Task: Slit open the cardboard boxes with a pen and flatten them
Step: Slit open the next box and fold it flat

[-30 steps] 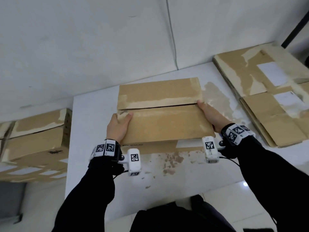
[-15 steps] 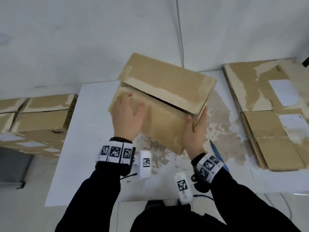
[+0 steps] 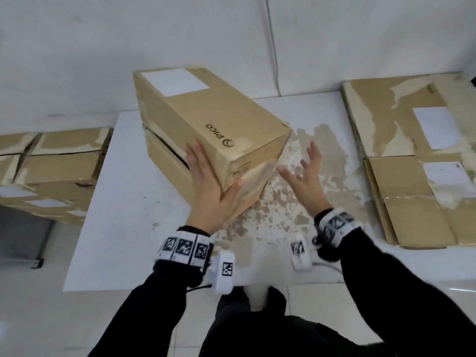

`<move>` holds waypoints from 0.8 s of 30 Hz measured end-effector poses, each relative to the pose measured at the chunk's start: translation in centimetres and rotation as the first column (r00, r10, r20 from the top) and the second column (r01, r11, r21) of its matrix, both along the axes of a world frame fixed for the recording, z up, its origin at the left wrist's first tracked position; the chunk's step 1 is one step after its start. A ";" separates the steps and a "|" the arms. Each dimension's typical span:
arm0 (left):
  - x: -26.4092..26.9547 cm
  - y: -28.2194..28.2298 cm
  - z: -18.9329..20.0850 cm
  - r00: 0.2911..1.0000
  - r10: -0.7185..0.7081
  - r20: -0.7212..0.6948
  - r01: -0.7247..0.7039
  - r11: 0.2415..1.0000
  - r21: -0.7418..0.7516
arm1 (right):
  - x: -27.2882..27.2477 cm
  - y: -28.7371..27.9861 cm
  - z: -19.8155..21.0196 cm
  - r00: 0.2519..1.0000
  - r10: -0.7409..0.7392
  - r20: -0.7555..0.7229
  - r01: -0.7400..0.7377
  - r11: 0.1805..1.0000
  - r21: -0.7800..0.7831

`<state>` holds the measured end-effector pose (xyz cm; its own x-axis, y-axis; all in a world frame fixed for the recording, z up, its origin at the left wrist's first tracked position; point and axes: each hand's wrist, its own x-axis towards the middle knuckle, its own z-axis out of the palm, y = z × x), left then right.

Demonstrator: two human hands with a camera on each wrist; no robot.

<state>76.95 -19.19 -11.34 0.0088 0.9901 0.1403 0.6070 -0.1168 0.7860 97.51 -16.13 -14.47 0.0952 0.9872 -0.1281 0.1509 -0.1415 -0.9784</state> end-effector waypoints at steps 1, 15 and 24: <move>-0.8 -0.3 -0.6 0.999 -0.015 0.037 0.015 1.000 0.017 | 0.7 1.2 0.2 0.995 0.102 0.002 -0.102 0.994 -0.033; -5.8 -6.0 1.8 0.910 0.308 0.278 -0.322 0.947 0.005 | -5.5 -2.0 3.0 0.925 0.023 0.380 -0.263 0.760 0.594; -7.1 -1.9 4.6 0.846 0.480 0.230 -0.452 0.876 -0.167 | -5.0 -3.7 1.4 0.895 0.206 0.395 -0.371 0.836 0.404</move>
<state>69.86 -21.04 -6.74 -0.4795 0.8771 -0.0289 0.3453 0.2188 0.9126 92.49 -19.87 -13.06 -0.2494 0.9102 0.3307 0.4295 0.4101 -0.8046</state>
